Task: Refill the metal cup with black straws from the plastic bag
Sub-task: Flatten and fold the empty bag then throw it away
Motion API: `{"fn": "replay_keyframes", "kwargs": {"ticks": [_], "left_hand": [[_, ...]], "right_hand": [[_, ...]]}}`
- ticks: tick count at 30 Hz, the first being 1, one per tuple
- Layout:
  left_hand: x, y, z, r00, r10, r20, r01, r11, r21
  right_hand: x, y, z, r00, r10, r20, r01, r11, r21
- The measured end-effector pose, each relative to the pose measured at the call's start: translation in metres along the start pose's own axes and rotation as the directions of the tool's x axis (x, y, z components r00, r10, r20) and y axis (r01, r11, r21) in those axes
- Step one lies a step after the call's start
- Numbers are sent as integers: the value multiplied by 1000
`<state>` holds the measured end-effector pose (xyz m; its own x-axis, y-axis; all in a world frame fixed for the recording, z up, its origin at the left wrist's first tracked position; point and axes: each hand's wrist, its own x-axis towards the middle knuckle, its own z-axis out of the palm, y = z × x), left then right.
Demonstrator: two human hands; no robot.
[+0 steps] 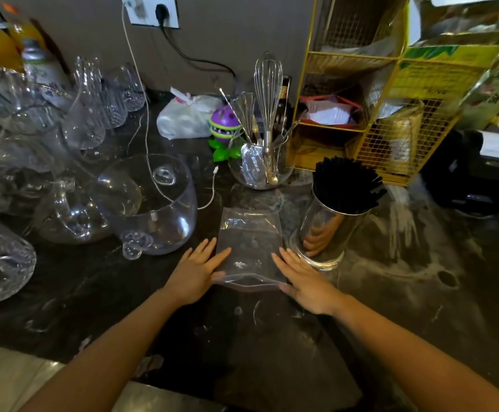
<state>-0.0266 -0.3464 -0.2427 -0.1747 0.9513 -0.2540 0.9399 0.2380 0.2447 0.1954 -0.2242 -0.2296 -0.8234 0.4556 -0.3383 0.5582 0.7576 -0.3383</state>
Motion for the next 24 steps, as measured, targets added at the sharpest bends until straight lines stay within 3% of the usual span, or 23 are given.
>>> {"fn": "replay_keyframes", "kwargs": {"ticks": [4,10,13,18,21,24], "left_hand": [[2,0,-3,999,33,-28,-35,998,-44],[-3,10,-21,998,-31,-59,0,881,-473],[-4,12,-25,992,-79,-101,6,814,-581],[8,15,-21,968,-200,-149,48,736,-676],[17,18,-18,937,-318,-146,123,689,-714],[20,20,-16,886,-426,-184,187,690,-699]], "right_hand": [[4,-1,1,997,-42,-68,50,991,125],[7,1,-1,993,2,-122,61,856,514],[7,-4,-3,974,91,-209,64,772,633],[21,-8,-4,906,330,-265,-50,704,708],[33,-13,-9,884,380,-273,-82,699,710],[43,-17,-16,885,373,-277,-121,761,638]]}}
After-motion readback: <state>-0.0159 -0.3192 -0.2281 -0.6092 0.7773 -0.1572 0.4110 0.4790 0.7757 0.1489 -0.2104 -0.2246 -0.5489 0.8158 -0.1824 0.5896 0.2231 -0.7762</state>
